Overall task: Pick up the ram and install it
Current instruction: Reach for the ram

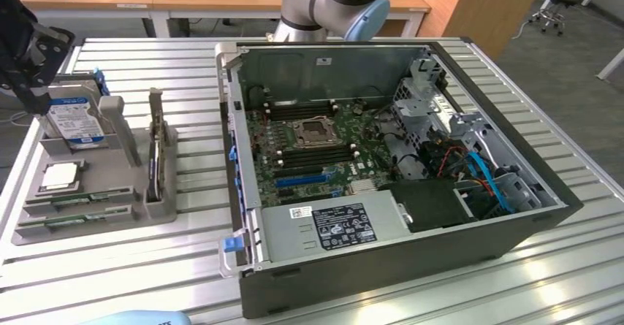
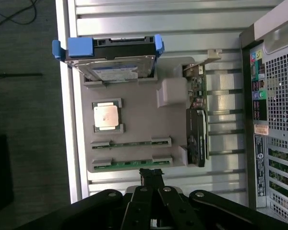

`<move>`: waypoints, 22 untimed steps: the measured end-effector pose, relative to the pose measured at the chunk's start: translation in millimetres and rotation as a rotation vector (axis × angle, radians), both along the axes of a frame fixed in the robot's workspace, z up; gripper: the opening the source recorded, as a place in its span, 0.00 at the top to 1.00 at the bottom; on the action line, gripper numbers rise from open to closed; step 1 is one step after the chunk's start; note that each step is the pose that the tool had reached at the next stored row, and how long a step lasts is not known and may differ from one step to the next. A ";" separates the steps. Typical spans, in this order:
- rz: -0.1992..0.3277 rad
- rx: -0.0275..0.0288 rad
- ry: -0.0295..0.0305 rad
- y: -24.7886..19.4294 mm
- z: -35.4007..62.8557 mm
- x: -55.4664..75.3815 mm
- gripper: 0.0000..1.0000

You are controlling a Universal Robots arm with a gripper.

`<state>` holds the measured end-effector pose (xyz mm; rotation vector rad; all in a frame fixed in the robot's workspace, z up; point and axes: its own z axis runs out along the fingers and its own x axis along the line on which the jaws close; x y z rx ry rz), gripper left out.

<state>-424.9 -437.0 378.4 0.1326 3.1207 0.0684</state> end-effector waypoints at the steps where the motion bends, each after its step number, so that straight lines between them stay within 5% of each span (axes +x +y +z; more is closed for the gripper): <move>1: -0.001 0.0000 0.0001 -1.7 0.0 0.0 0.90; 22: -0.003 -0.0001 0.0005 -5.8 -14.9 0.0 0.90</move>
